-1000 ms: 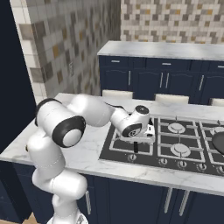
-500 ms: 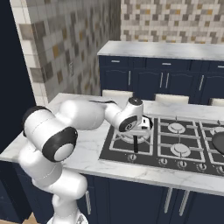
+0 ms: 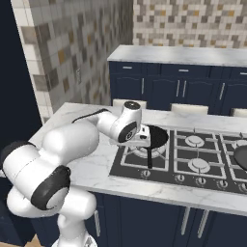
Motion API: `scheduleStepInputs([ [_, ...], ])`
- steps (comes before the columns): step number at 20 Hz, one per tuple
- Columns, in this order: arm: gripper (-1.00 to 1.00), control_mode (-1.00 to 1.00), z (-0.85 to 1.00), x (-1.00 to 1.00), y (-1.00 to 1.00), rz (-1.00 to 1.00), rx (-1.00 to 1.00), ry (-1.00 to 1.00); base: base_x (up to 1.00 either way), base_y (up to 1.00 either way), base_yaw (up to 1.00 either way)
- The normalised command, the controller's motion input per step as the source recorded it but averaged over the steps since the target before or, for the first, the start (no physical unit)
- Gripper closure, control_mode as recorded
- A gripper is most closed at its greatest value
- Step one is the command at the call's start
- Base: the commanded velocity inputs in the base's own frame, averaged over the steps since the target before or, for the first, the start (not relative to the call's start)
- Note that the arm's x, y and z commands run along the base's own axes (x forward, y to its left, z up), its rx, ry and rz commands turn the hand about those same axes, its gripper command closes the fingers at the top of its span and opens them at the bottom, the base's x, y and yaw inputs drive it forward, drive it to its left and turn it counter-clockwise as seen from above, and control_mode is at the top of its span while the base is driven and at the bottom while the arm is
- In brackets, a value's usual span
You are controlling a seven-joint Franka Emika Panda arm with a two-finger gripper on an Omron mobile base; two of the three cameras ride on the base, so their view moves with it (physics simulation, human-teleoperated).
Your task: Place both pans onto different burners. Then place the avocado and the fish on different pans.
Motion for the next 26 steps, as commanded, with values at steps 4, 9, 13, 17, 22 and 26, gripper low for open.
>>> scheduleStepInputs([
  [4, -1.0, -1.0, 0.09, -0.55, 0.77, 0.0, 0.0, 0.0, 0.0, 0.0, 0.0],
  [9, -1.0, -1.0, 0.02, -0.4, 0.73, 0.01, 0.0, 0.0, 0.0, 0.0, 0.0],
  [13, -1.0, -1.0, 0.04, -0.26, 0.64, 0.0, 0.0, 0.0, 0.0, 0.0, 0.0],
  [17, -1.0, -1.0, 0.01, -0.11, 0.73, 0.0, 0.0, 0.0, 0.0, 0.0, 0.0],
  [22, -1.0, -1.0, 0.0, -0.12, 0.7, 0.0, 0.0, 0.0, 0.0, 0.0, 0.0],
  [26, -1.0, -1.0, 0.03, -0.03, 0.66, 0.0, 0.0, 0.0, 0.0, 0.0, 0.0],
])
